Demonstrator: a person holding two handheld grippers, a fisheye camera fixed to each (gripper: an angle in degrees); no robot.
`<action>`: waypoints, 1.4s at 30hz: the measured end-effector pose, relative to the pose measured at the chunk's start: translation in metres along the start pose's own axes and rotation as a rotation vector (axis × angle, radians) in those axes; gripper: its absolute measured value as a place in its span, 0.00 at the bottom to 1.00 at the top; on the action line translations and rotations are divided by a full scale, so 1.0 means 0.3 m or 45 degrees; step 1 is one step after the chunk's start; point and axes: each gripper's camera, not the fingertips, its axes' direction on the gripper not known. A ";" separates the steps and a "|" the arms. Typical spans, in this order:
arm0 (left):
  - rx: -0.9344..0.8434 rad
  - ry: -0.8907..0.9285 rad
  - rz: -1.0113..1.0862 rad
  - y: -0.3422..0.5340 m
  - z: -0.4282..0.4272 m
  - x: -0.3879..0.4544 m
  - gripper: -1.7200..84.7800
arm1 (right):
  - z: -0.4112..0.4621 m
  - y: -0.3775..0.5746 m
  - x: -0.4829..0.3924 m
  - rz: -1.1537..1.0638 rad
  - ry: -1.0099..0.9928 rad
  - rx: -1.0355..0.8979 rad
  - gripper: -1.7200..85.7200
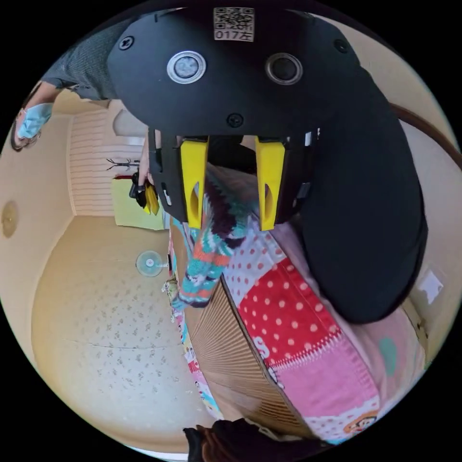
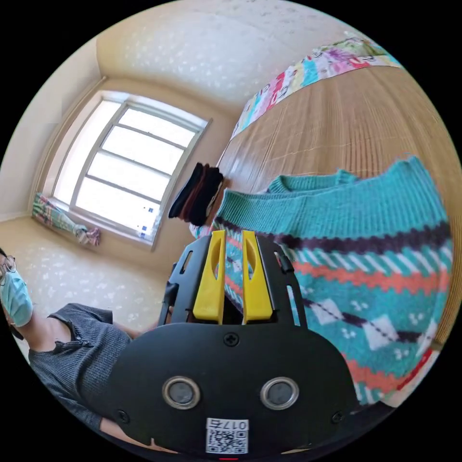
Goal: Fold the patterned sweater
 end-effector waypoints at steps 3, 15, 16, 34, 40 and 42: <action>0.053 0.025 0.205 0.038 0.016 0.138 0.11 | 0.158 -0.128 -0.110 -0.028 -0.052 -0.251 0.14; -0.272 -0.461 1.248 0.443 0.552 0.847 0.10 | 0.593 -0.403 -0.426 -0.209 0.850 -1.089 0.28; -0.275 -0.498 1.282 0.469 0.578 0.863 0.10 | 0.622 -0.391 -0.420 -0.237 0.982 -1.160 0.26; -0.324 -0.090 0.980 0.417 0.687 0.752 0.11 | -0.390 0.191 0.274 0.367 0.217 -0.056 0.07; -0.406 -0.288 0.856 0.341 0.826 0.643 0.14 | -0.499 0.324 0.146 0.385 0.397 0.423 0.13; -0.632 -0.296 0.840 0.348 0.962 0.607 0.14 | -0.484 0.225 0.057 0.193 0.375 0.383 0.14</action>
